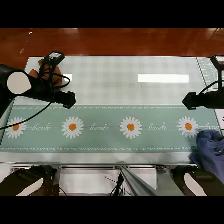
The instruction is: Fold the shirts.
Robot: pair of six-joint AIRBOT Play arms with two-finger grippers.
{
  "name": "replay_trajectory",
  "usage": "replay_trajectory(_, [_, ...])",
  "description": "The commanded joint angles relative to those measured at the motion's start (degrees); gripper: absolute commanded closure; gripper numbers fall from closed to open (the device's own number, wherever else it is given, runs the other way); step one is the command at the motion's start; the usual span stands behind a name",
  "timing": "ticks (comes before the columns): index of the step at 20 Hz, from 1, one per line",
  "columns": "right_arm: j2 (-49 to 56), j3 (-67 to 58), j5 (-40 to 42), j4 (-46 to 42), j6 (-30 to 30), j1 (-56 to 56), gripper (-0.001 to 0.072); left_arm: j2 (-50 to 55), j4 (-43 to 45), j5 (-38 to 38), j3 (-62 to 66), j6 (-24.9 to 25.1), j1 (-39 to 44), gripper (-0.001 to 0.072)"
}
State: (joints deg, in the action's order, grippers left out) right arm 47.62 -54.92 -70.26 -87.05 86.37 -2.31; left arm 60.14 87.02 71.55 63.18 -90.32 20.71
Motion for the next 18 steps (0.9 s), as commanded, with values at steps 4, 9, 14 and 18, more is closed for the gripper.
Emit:
replay_trajectory(4, [0.02,-0.07,3.19,0.09,0.04,0.02,0.0099,0.09,0.13,-2.73,0.00,0.02,0.02,-0.0010])
replay_trajectory(9, [0.04,-0.07,3.28,-0.15,0.02,0.02,0.0100,0.87,12.11,-12.63,0.07,-1.36,-1.16,-0.0010])
replay_trajectory(14, [0.09,-0.07,3.26,-0.55,0.02,0.02,0.0100,4.96,18.84,-32.09,2.29,-12.31,-17.00,-0.0011])
replay_trajectory(18, [0.09,-0.07,3.19,-0.46,0.07,0.02,0.0101,12.09,11.78,-38.62,3.67,-13.92,-26.69,-0.0011])
